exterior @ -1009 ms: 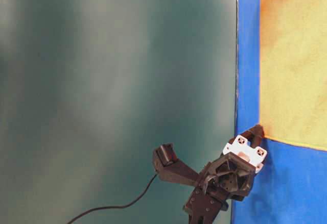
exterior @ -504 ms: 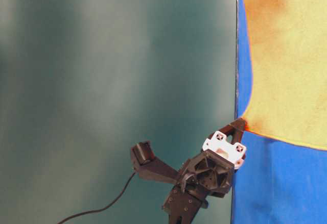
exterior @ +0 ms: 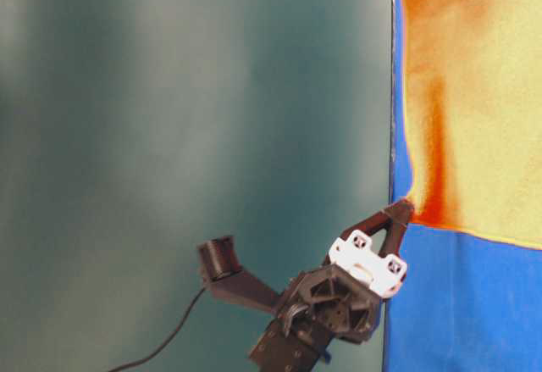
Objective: Fold the orange towel.
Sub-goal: 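Pull the far corners toward the near edge, folding the towel in half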
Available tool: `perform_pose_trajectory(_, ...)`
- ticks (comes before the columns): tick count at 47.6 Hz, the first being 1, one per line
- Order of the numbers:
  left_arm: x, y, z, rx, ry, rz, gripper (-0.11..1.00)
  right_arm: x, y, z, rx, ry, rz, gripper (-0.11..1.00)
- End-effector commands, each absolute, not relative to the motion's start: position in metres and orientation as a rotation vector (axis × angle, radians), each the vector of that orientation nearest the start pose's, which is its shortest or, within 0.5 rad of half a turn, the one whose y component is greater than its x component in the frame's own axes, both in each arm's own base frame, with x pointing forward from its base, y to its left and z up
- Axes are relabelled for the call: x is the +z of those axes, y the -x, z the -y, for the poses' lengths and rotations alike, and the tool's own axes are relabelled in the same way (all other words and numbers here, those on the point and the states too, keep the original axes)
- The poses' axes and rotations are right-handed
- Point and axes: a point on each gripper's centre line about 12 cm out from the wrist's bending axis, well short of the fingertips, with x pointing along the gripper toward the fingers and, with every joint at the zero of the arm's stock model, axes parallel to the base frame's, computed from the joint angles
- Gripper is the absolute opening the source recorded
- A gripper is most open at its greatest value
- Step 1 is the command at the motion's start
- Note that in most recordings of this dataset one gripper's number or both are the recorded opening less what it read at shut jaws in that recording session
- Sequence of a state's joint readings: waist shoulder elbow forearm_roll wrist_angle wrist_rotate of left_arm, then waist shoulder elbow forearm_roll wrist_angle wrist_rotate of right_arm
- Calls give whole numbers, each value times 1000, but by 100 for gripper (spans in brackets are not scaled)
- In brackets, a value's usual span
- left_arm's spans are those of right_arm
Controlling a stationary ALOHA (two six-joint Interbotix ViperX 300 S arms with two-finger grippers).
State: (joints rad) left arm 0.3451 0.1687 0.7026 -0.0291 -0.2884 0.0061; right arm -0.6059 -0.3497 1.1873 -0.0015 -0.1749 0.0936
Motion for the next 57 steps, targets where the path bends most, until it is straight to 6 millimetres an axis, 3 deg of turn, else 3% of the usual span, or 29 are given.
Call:
perform_pose_trajectory(1, 139, -378, -121, 314, 104, -543, 2, 143, -205, 127, -572, -287, -592, 0)
perform_pose_trajectory(9, 144, -375, -84, 224, 85, -577, 2, 144, -200, 90, -475, -337, -625, 0)
perform_pose_trajectory(22, 134, -380, -13, 56, 69, -651, 2, 136, -198, 36, -313, -425, -736, 0)
perform_pose_trajectory(35, 126, -375, 35, -34, 110, -718, 2, 131, -201, -9, -168, -470, -805, 0)
perform_pose_trajectory(43, 123, -374, 44, -54, 106, -727, 2, 124, -203, -19, -152, -487, -853, 0)
perform_pose_trajectory(57, 117, -381, 31, -19, 118, -722, 2, 119, -213, -20, -158, -476, -881, 0)
